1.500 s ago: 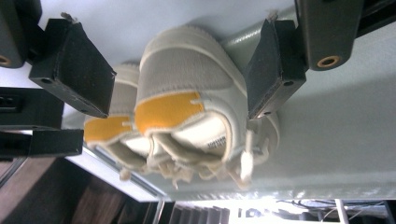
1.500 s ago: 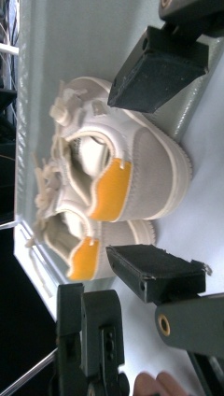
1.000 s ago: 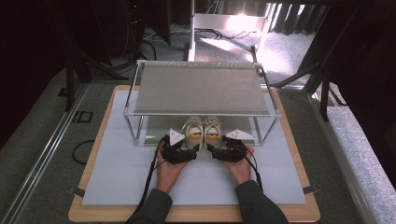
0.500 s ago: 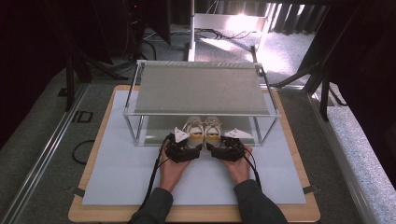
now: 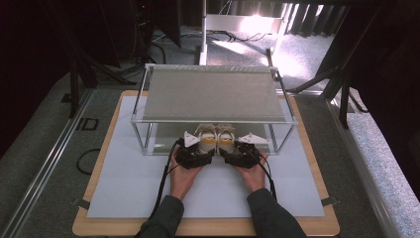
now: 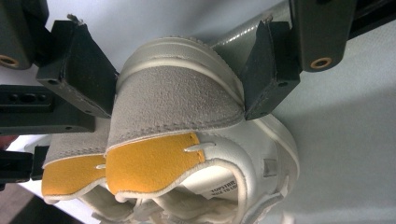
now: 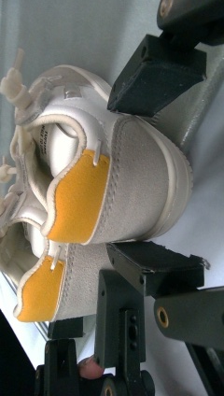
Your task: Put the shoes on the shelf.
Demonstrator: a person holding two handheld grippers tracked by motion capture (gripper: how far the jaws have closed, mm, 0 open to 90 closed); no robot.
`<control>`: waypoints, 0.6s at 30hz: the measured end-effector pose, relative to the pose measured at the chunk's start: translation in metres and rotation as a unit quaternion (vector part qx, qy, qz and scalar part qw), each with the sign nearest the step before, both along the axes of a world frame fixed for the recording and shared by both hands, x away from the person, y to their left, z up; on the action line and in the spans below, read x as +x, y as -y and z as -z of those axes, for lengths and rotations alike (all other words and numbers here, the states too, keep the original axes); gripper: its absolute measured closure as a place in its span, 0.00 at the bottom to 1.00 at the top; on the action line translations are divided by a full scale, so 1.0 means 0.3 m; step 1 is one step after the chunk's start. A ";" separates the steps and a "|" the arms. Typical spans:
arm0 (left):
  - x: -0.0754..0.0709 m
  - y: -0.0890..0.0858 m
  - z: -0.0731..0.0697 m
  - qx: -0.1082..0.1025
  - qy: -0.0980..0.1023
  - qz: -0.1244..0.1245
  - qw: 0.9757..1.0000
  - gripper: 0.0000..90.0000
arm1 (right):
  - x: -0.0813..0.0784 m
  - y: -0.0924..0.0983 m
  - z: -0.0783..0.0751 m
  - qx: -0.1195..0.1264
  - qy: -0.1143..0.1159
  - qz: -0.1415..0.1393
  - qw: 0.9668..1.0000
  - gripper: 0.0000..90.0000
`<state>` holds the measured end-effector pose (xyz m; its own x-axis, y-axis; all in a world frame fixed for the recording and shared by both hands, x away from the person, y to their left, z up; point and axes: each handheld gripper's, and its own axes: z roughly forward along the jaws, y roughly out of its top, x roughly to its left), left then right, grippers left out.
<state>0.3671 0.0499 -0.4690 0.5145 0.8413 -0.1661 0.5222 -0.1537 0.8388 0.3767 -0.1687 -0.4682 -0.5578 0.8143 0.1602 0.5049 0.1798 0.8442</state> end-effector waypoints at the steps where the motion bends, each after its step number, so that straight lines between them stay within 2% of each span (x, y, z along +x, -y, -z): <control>1: 0.003 0.001 -0.001 -0.001 0.001 -0.002 1.000 0.30 | 0.003 0.000 -0.002 -0.002 0.001 0.000 1.000 0.30; 5: 0.025 0.004 -0.001 0.009 0.000 -0.002 1.000 0.30 | 0.019 -0.003 -0.002 -0.005 0.004 0.002 1.000 0.31; 18: 0.084 0.018 0.013 0.012 -0.012 -0.013 1.000 0.31 | 0.079 -0.012 0.009 -0.015 0.000 0.012 1.000 0.32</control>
